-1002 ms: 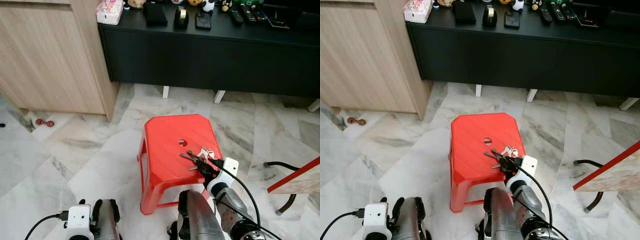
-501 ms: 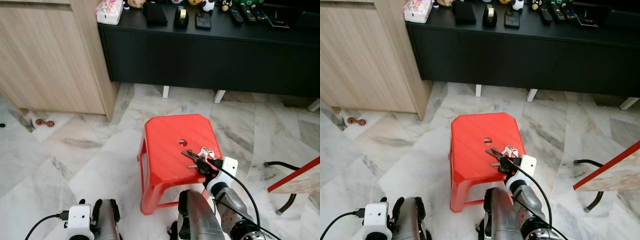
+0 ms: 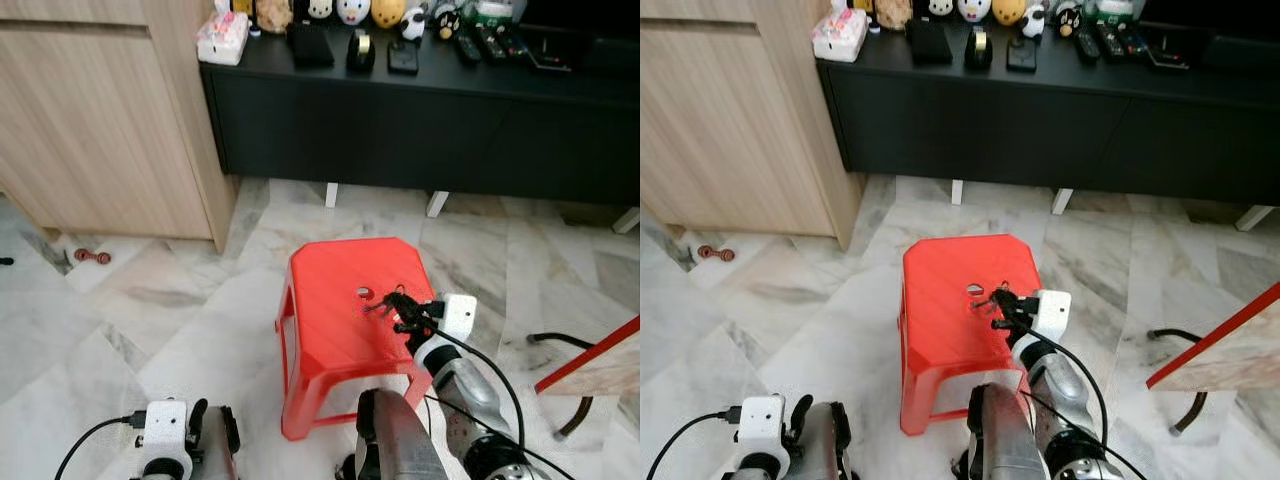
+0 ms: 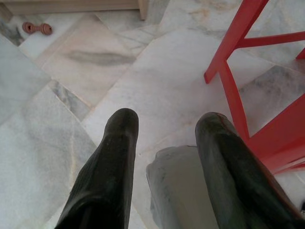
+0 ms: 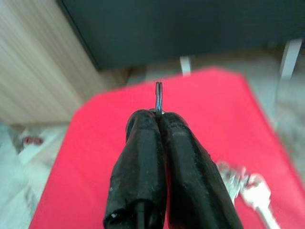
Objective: Hang keys on a hook
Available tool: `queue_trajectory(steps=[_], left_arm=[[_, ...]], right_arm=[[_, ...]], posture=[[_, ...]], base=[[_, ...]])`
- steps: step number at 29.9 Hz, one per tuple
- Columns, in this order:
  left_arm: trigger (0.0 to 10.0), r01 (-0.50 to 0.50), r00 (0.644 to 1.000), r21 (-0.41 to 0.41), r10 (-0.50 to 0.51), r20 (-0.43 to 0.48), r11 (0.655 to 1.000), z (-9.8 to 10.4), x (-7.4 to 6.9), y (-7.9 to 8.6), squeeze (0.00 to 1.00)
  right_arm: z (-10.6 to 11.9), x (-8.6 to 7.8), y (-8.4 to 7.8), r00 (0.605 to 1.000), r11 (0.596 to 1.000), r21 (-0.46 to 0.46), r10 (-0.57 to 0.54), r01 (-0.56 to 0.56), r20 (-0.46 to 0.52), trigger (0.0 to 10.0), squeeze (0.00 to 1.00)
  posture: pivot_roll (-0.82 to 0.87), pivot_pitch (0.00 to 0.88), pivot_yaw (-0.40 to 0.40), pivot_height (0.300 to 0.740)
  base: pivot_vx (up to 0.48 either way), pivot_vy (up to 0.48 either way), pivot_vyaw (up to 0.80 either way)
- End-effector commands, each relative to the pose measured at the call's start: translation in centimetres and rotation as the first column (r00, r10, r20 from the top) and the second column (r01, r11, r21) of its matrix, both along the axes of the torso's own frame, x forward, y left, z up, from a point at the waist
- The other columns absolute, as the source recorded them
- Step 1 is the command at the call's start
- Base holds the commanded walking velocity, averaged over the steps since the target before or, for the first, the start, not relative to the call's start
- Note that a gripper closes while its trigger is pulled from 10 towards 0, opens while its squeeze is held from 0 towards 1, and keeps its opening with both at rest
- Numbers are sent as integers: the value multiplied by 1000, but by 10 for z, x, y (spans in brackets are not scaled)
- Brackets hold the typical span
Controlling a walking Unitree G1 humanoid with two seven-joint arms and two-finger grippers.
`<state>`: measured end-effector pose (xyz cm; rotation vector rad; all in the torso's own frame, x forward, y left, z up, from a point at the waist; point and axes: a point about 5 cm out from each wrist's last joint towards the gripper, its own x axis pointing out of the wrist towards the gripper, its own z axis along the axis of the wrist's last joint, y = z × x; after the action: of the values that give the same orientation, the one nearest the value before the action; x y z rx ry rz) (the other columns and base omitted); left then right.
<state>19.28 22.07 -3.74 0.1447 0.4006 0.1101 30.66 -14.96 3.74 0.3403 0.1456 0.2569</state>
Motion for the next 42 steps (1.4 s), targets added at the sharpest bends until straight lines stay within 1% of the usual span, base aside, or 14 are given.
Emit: queue_trajectory(steps=[1, 4, 6, 7, 8, 9, 14, 16, 19, 22, 24, 29, 37, 42], left_arm=[[10000, 24, 998, -4, -24, -64, 1000, -10, -7, -5, 0], [10000, 18, 997, -1, -18, -69, 1000, -9, 0, -3, 0], [10000, 10, 997, 0, -10, -73, 1000, -9, 1, -2, 0], [10000, -3, 997, 1, 3, -79, 1000, -10, 2, 0, 0], [10000, -3, 997, 1, 3, -79, 1000, -10, 2, 0, 0], [10000, -12, 996, 0, 12, -85, 1000, -10, 2, 2, 0], [10000, -36, 994, 0, 36, -105, 999, -11, 5, 6, 0], [10000, -72, 992, -17, 70, -105, 997, -10, 8, 8, 0], [10000, -68, 992, -17, 66, -112, 998, -10, 10, 8, 0], [10000, -67, 990, -25, 63, -124, 997, -12, 10, 6, 0], [10000, -59, 989, -27, 54, -141, 998, -14, 7, 5, 0], [10000, -68, 981, -33, 60, -186, 997, -21, -2, 4, 0], [10000, -117, 967, -38, 105, -233, 992, -28, -14, 10, 0], [10000, -153, 956, -36, 139, -260, 988, -31, -22, 14, 0]], right_arm=[[7, 1, -6, 999, 999, -30, -14, 15, 45, 0, 0], [14, 1, -16, 993, 993, -75, -79, 86, 89, 0, 0], [17, -1, -17, 991, 992, -86, -81, 90, 107, 0, 0], [21, -6, -19, 987, 989, -102, -91, 105, 128, 9333, 0], [21, -6, -19, 987, 989, -102, -91, 105, 128, 9333, 0], [24, -9, -19, 985, 988, -115, -87, 104, 147, 10000, 0], [32, -10, -20, 977, 984, -110, -116, 137, 179, 10000, 0], [34, -9, -22, 972, 977, -133, -137, 164, 189, 10000, 0], [35, -8, -23, 971, 974, -129, -162, 186, 178, 10000, 0], [39, -11, -14, 974, 981, -117, -133, 156, 184, 10000, 0], [40, -15, -7, 977, 984, -146, -75, 105, 200, 10000, 0], [39, -21, -9, 980, 981, -180, -41, 77, 196, 10000, 0], [47, -22, -14, 974, 978, -152, -112, 143, 199, 10000, 0], [46, -27, -21, 967, 971, -133, -174, 200, 184, 10000, 0]], posture=[[17, 18, -105, 581], [10, 0, -99, 581], [11, 0, -99, 581], [10, 0, -100, 581], [10, 0, -100, 581], [9, 0, -101, 581], [-3, 0, -101, 581], [-4, 0, -96, 601], [-10, 0, -87, 616], [-18, 0, -74, 636], [-16, 0, -67, 651], [-8, 0, -64, 681], [-1, 0, -68, 736], [1, 0, -67, 740]], base=[[0, 0, 0], [0, 0, 0], [0, 0, 0], [0, 0, 0], [0, 0, 0], [0, 0, 0], [0, 0, 0], [0, 0, 0], [0, 0, 0], [0, 0, 0], [0, 0, 0], [0, 0, 0], [0, 0, 0], [0, 0, 0]])
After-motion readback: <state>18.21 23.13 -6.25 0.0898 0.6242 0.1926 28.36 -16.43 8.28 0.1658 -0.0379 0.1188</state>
